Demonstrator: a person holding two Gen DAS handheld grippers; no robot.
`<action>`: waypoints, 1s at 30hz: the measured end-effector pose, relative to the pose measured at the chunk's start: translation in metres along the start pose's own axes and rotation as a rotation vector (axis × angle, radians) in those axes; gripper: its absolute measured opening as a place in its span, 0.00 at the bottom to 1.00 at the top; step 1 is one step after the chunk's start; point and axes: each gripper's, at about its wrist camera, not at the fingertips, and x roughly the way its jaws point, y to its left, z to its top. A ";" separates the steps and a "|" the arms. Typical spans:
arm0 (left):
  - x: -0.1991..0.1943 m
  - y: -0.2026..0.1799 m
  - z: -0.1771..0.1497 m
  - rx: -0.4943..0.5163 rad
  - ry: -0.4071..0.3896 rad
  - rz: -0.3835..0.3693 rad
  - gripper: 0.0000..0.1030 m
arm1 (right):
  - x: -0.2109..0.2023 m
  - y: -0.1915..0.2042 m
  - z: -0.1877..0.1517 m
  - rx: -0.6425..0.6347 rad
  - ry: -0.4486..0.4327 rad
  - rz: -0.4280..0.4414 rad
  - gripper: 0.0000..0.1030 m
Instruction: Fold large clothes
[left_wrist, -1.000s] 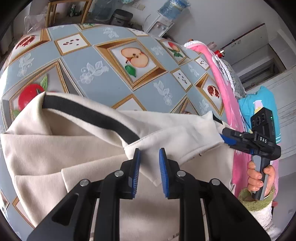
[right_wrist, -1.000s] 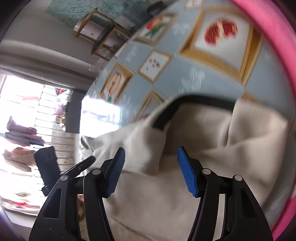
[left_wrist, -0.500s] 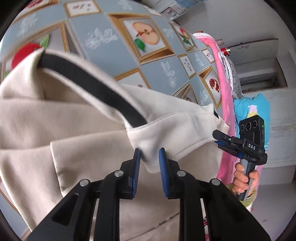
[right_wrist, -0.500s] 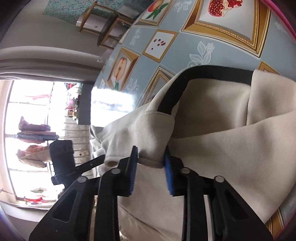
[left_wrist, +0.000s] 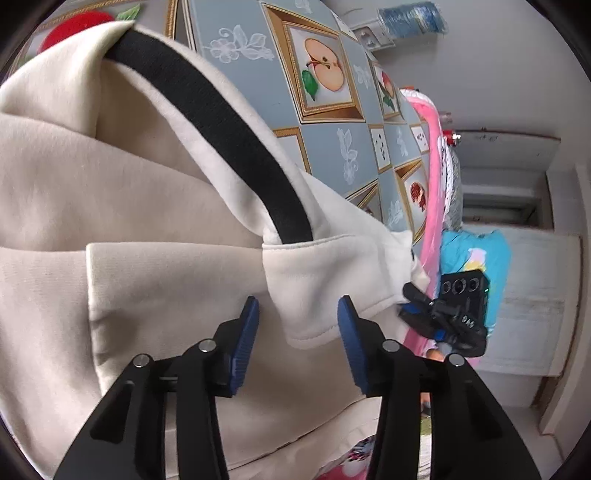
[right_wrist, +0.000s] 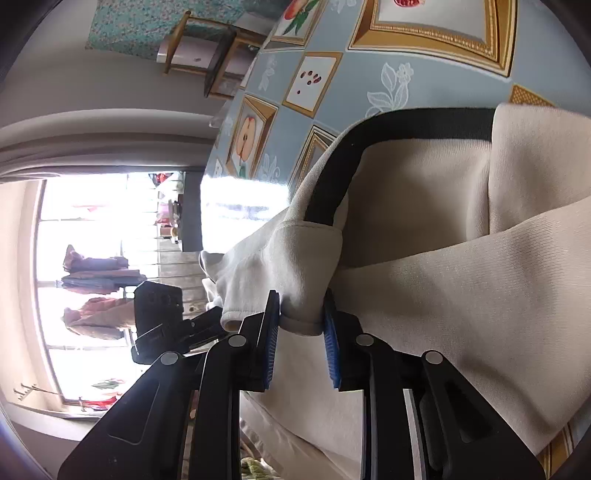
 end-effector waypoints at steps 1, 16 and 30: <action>0.001 0.001 0.000 -0.014 -0.003 -0.019 0.43 | 0.000 -0.003 0.000 0.009 0.001 0.011 0.23; 0.003 -0.083 -0.012 0.626 -0.257 0.409 0.09 | 0.003 0.032 0.000 -0.242 -0.010 -0.136 0.12; 0.055 -0.087 0.017 0.896 -0.276 0.705 0.08 | 0.050 0.064 0.033 -0.475 -0.062 -0.515 0.11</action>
